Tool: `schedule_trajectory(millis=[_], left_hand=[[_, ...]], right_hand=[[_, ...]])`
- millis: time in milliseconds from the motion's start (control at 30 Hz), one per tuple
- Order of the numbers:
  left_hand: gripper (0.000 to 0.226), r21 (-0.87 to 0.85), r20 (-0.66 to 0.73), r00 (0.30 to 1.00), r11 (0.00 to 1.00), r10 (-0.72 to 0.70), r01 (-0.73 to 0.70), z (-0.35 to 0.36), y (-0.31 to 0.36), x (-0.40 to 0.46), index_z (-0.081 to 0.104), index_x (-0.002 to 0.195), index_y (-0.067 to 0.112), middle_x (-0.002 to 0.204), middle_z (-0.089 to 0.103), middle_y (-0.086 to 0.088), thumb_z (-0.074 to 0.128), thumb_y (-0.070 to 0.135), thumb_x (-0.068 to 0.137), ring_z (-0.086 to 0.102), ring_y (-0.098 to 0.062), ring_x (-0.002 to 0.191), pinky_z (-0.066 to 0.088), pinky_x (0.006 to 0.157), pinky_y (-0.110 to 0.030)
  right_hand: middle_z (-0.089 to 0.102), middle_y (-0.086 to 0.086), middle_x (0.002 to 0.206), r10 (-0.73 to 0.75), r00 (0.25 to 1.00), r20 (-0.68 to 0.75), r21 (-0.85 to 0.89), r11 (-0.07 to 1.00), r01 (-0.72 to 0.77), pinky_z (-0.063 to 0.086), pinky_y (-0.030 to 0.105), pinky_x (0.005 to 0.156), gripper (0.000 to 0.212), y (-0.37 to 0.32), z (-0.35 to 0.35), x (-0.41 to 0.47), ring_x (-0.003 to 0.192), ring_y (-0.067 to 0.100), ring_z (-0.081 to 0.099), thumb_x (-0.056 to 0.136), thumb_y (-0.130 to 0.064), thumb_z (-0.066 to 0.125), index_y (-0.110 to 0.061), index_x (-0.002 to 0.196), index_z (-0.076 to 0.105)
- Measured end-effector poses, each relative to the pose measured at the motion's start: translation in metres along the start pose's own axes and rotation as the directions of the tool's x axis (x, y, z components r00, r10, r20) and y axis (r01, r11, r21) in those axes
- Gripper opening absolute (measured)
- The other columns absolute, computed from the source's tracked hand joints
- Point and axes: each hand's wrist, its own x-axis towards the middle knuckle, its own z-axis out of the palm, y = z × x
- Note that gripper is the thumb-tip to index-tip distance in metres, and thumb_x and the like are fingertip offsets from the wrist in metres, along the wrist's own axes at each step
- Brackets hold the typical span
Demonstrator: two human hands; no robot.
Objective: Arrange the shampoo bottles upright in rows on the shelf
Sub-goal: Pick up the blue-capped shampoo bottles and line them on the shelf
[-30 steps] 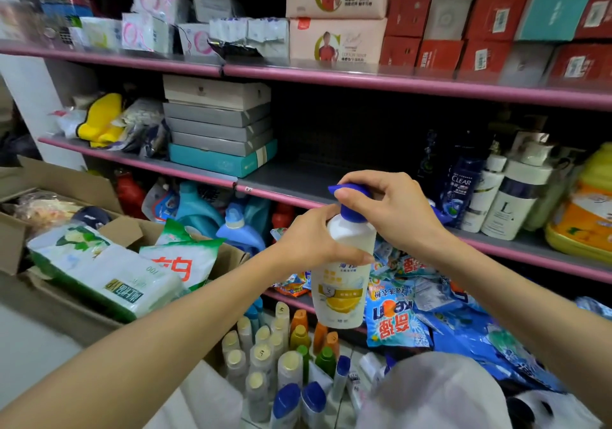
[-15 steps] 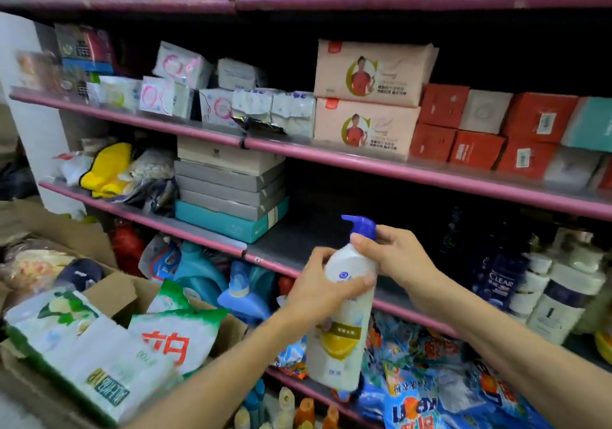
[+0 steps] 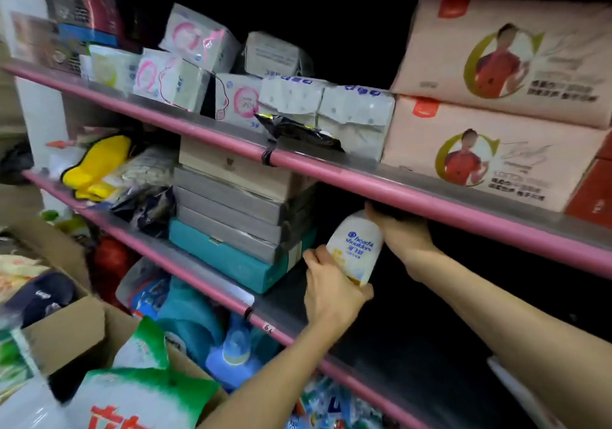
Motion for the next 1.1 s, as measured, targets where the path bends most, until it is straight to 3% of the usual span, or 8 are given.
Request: schedule_trajectory(millis=[67, 133, 200, 300, 467, 667, 833, 1100], left_hand=[[0.078, -0.038, -0.001, 1.000, 0.999, -0.027, 0.027, 0.021, -0.010, 0.023, 0.034, 0.112, 0.014, 0.106, 0.028, 0.004, 0.081, 0.042, 0.057, 0.052, -0.028, 0.104, 0.046, 0.072, -0.037], [0.078, -0.062, 0.003, 0.999, 0.997, -0.054, 0.054, 0.041, -0.022, 0.042, 0.035, 0.113, 0.013, 0.108, 0.030, 0.003, 0.083, 0.041, 0.058, 0.052, -0.026, 0.105, 0.046, 0.073, -0.037], [0.080, -0.090, -0.017, 0.999, 0.995, -0.039, 0.037, 0.057, -0.037, 0.055, 0.036, 0.116, 0.011, 0.109, 0.033, 0.001, 0.085, 0.039, 0.059, 0.052, -0.026, 0.105, 0.047, 0.077, -0.038], [0.084, -0.135, -0.070, 0.997, 0.990, 0.022, -0.031, 0.075, -0.056, 0.075, 0.037, 0.123, 0.009, 0.116, 0.038, -0.003, 0.087, 0.033, 0.059, 0.048, -0.026, 0.109, 0.044, 0.083, -0.035], [0.083, -0.149, -0.058, 0.998, 0.989, -0.003, -0.006, 0.095, -0.062, 0.110, 0.036, 0.123, 0.007, 0.123, 0.041, -0.010, 0.087, 0.028, 0.061, 0.047, -0.029, 0.113, 0.045, 0.090, -0.038], [0.091, -0.135, -0.057, 0.998, 0.991, -0.003, -0.004, 0.109, -0.066, 0.142, 0.032, 0.134, 0.006, 0.131, 0.040, -0.013, 0.085, 0.032, 0.064, 0.048, -0.030, 0.119, 0.046, 0.095, -0.040], [0.086, -0.142, -0.039, 0.999, 0.990, 0.005, -0.011, 0.113, -0.066, 0.154, 0.033, 0.132, 0.007, 0.133, 0.038, -0.012, 0.084, 0.030, 0.066, 0.047, -0.031, 0.119, 0.046, 0.093, -0.039], [0.086, -0.165, -0.027, 1.000, 0.986, 0.007, -0.011, 0.121, -0.064, 0.164, 0.034, 0.131, 0.006, 0.132, 0.038, -0.012, 0.085, 0.027, 0.065, 0.046, -0.031, 0.119, 0.045, 0.091, -0.040]], right_hand=[[0.055, 0.003, 0.133, -0.071, 0.997, 0.028, -0.122, 0.990, 0.074, 0.037, 0.006, 0.091, 0.048, 0.015, 0.011, 0.019, 0.114, 0.010, 0.052, 0.086, -0.031, 0.068, -0.013, 0.129, 0.054], [0.044, 0.009, 0.145, -0.097, 0.993, 0.072, -0.336, 0.935, 0.116, 0.030, 0.020, 0.108, 0.058, 0.031, 0.020, 0.037, 0.132, 0.020, 0.043, 0.090, -0.035, 0.062, -0.009, 0.138, 0.044], [0.036, 0.012, 0.150, -0.099, 0.983, 0.153, -0.515, 0.841, 0.165, 0.020, 0.019, 0.103, 0.063, 0.045, 0.027, 0.052, 0.138, 0.025, 0.034, 0.094, -0.040, 0.053, -0.008, 0.145, 0.033], [0.026, 0.015, 0.155, -0.117, 0.973, 0.197, -0.642, 0.735, 0.218, 0.020, 0.022, 0.103, 0.069, 0.060, 0.038, 0.074, 0.141, 0.027, 0.027, 0.097, -0.040, 0.047, -0.007, 0.150, 0.018], [0.046, 0.012, 0.136, -0.371, 0.908, 0.197, -0.539, 0.733, 0.416, 0.038, 0.030, 0.092, 0.052, 0.074, 0.051, 0.109, 0.122, 0.029, 0.048, 0.091, -0.020, 0.058, -0.014, 0.138, 0.036], [0.051, 0.012, 0.132, -0.438, 0.883, 0.171, -0.600, 0.664, 0.445, 0.045, 0.037, 0.089, 0.046, 0.089, 0.062, 0.143, 0.116, 0.031, 0.053, 0.092, -0.026, 0.055, -0.020, 0.135, 0.038], [0.052, 0.012, 0.132, -0.458, 0.878, 0.139, -0.646, 0.630, 0.431, 0.038, 0.029, 0.076, 0.047, 0.095, 0.067, 0.161, 0.116, 0.032, 0.054, 0.092, -0.029, 0.056, -0.021, 0.135, 0.039], [0.044, 0.015, 0.141, -0.471, 0.873, 0.123, -0.712, 0.571, 0.408, 0.044, 0.036, 0.083, 0.051, 0.100, 0.068, 0.178, 0.123, 0.035, 0.048, 0.093, -0.029, 0.055, -0.023, 0.139, 0.035]])
